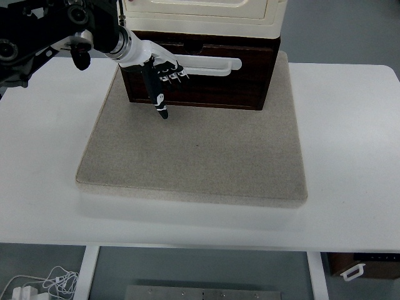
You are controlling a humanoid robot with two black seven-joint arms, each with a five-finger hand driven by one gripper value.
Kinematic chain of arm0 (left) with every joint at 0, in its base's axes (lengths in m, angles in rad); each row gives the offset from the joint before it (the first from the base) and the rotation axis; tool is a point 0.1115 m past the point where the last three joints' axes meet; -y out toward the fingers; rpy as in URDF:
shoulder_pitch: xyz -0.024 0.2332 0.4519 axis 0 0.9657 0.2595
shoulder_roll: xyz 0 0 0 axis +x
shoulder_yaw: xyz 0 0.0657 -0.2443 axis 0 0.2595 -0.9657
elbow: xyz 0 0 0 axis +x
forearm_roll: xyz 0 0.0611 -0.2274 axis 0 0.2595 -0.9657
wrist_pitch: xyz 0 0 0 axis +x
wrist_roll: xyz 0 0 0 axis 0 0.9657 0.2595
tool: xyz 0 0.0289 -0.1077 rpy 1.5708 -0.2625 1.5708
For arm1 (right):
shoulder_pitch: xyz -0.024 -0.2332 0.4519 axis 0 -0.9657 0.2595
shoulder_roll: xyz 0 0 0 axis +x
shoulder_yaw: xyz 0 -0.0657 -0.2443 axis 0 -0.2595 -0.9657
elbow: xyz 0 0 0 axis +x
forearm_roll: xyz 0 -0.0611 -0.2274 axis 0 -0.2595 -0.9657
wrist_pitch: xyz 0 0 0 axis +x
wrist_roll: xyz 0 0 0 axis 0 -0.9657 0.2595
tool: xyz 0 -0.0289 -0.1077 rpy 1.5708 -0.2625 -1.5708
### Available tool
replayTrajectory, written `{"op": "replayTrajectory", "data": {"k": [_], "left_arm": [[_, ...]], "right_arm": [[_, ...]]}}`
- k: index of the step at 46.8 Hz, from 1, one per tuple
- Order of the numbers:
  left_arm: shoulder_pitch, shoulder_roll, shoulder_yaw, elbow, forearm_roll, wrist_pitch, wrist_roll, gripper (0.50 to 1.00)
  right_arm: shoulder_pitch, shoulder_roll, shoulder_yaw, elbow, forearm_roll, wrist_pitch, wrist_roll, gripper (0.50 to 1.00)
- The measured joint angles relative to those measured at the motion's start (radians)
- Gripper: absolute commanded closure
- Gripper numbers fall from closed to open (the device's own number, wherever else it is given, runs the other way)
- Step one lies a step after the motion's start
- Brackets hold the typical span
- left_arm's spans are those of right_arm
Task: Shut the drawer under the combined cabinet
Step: 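Push the brown drawer front with the left hand toward the cabinet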
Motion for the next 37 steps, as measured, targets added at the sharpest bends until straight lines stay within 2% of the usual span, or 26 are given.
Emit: {"op": "replayTrajectory", "data": {"k": [37], "left_arm": [[0.001,-0.036,0.002,0.071,0.028,0.005,-0.039,0.516]], "right_arm": [[0.0,0.0,0.0,0.0,0.0,0.0,0.0,0.548]]}}
